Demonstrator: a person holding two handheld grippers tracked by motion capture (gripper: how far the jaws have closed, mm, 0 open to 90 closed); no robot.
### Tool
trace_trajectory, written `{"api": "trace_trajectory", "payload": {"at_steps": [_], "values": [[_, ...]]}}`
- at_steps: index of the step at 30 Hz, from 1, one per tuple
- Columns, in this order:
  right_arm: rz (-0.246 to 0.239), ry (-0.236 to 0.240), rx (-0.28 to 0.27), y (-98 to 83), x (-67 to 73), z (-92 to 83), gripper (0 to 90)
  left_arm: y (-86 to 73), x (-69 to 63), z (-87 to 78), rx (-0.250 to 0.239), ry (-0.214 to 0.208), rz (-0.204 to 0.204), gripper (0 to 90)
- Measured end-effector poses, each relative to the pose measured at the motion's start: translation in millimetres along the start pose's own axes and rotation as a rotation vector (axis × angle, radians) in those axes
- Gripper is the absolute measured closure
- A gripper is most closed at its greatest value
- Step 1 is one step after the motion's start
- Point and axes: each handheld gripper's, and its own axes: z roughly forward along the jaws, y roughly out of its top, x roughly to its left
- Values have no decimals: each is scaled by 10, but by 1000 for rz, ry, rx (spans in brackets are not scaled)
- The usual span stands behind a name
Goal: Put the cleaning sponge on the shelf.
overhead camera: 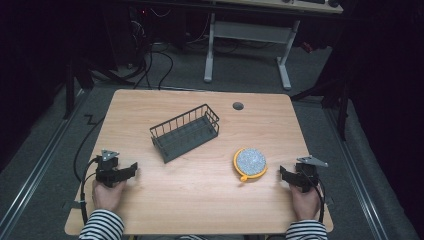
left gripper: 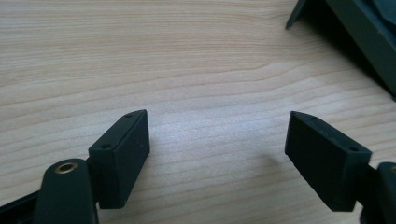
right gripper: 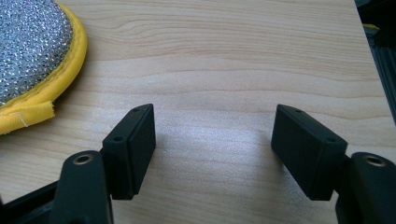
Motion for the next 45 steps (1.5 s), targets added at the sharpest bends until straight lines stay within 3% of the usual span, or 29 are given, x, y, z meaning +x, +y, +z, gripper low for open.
{"api": "trace_trajectory", "payload": {"at_steps": [7, 22, 29, 32, 45], "values": [[-1, 1, 0, -1, 1, -1, 307, 63, -17, -86, -2, -33, 5, 215], [-10, 5, 3, 0, 8, -2, 308, 372, -155, -276, -43, -167, 17, 241], [-11, 8, 1, 0, 9, -1, 308, 520, -204, -350, -53, -187, 31, 230], [-11, 8, 1, -1, 9, -1, 308, 632, -264, -380, -60, -191, 58, 228], [-9, 9, 1, -3, 9, -4, 308, 1026, -407, -306, -28, -215, 94, 187]]}}
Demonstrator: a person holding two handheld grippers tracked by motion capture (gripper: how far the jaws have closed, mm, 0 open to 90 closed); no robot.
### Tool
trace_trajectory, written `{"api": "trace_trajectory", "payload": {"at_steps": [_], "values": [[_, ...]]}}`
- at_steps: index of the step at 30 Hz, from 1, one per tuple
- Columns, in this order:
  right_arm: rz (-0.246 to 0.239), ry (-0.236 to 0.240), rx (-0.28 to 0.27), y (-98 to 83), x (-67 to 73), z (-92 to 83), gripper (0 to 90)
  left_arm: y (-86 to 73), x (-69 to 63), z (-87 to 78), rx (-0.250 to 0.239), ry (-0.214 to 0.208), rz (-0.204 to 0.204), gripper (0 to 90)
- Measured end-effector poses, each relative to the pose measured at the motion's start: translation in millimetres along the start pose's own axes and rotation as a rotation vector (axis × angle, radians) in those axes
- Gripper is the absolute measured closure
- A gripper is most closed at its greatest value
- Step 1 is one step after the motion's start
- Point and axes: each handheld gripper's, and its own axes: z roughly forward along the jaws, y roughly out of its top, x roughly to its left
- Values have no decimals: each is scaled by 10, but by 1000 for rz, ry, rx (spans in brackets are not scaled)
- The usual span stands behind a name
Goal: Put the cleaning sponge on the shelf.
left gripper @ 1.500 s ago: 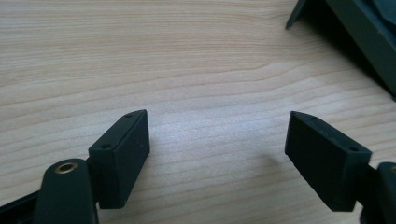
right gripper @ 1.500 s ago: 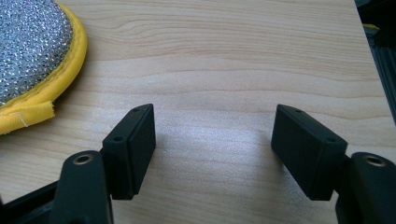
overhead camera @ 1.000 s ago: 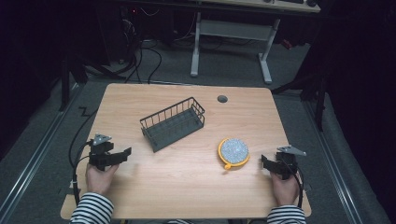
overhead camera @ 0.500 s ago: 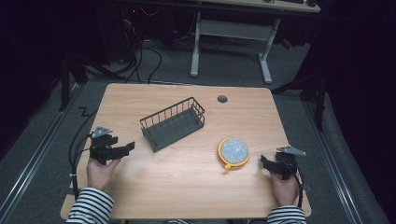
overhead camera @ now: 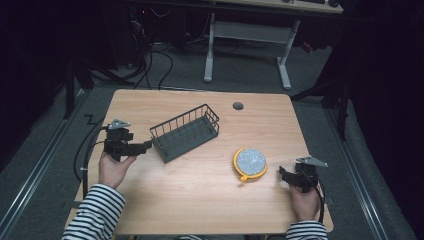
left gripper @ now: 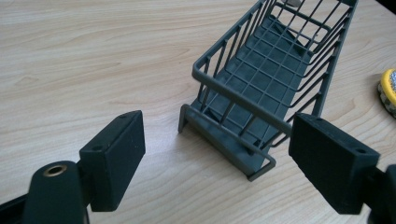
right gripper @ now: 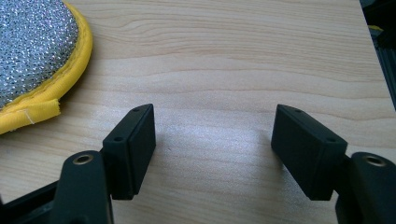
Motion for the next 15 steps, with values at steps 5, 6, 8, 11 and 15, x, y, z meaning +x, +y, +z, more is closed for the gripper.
{"api": "trace_trajectory", "payload": {"at_steps": [5, 6, 8, 11, 15], "values": [[1, 1, -1, 0, -2, 0, 307, 85, -17, 119, 35, -7, -8, 174], [1, 1, 0, 0, -1, 0, 307, 115, -38, 161, 35, -8, -6, 173], [1, 1, 0, 0, -1, 0, 306, 122, -39, 176, 27, -15, -13, 177], [1, 1, 0, 0, -1, 0, 307, 150, -36, 256, 53, 20, -5, 176], [1, 1, 0, 0, -1, 0, 307, 204, -71, 277, 50, 26, 8, 177]]}}
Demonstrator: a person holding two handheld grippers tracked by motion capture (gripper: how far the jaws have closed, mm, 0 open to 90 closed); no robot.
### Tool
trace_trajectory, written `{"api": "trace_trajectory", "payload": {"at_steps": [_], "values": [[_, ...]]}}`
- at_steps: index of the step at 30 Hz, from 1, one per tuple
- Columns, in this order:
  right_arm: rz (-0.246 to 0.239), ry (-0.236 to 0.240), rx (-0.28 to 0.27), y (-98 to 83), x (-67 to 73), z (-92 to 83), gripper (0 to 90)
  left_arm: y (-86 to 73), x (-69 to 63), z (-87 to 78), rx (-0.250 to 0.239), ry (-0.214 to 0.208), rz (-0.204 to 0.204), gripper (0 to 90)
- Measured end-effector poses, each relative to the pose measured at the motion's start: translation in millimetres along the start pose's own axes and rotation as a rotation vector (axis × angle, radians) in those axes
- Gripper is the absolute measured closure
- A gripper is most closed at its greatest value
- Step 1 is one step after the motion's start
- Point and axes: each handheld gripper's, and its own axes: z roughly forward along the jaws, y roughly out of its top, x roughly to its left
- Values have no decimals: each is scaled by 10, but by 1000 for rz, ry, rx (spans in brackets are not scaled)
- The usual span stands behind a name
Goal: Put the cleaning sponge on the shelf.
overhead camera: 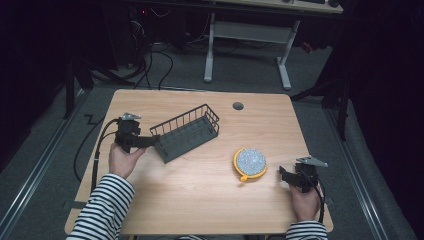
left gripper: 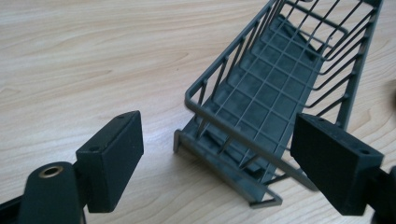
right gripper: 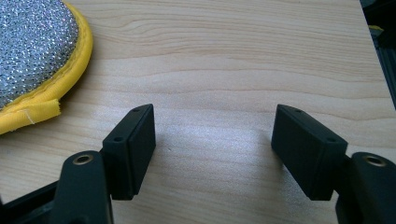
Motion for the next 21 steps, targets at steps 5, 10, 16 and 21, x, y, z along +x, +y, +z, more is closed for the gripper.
{"api": "trace_trajectory", "payload": {"at_steps": [5, 10, 16, 21], "values": [[0, 0, 0, 0, 0, 0, 307, 43, -69, 40, 2, 35, 13, 220], [0, 0, 0, 0, -1, 0, 306, 51, -76, 93, 24, 47, 10, 239], [0, 1, -1, 0, -1, 0, 306, 33, -96, 132, 51, 44, 32, 266], [0, 1, 0, 0, -1, 0, 306, 14, -92, 138, 52, 40, 26, 288]]}}
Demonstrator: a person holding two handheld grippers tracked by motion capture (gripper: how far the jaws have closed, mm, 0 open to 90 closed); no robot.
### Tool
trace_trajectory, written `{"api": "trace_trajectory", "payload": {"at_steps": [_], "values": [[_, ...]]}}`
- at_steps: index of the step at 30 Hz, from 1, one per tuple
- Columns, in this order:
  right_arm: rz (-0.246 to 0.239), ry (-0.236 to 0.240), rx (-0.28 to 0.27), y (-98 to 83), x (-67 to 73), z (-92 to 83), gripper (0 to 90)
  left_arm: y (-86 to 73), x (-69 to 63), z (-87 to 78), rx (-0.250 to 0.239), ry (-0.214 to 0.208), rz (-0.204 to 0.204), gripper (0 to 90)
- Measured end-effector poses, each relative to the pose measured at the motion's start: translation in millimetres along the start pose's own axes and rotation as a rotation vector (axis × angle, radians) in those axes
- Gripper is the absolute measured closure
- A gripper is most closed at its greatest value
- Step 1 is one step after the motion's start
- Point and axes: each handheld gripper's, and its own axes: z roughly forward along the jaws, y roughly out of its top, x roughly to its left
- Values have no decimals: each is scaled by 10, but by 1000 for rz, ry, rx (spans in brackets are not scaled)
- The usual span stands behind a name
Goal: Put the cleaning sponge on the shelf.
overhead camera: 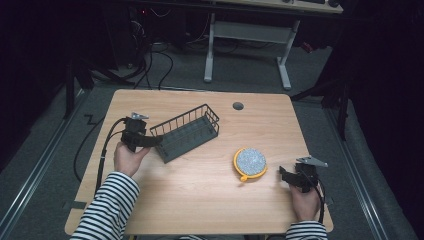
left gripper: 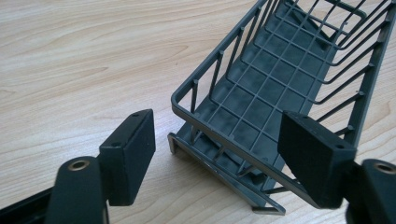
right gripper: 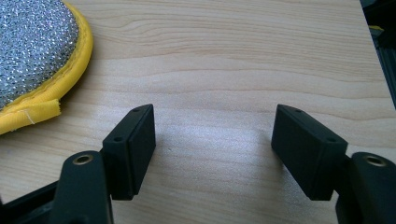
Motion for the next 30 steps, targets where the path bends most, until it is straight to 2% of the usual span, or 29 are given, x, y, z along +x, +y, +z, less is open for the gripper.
{"api": "trace_trajectory", "payload": {"at_steps": [11, 23, 30], "values": [[0, 0, 0, 0, 0, 0, 306, -21, -49, 10, 5, -12, 17, 381], [1, 2, -2, -1, -1, 1, 306, -34, -109, -19, 6, 6, 32, 398], [1, 2, -2, -1, -1, 1, 307, -81, -123, -52, -1, -5, 28, 401]]}}
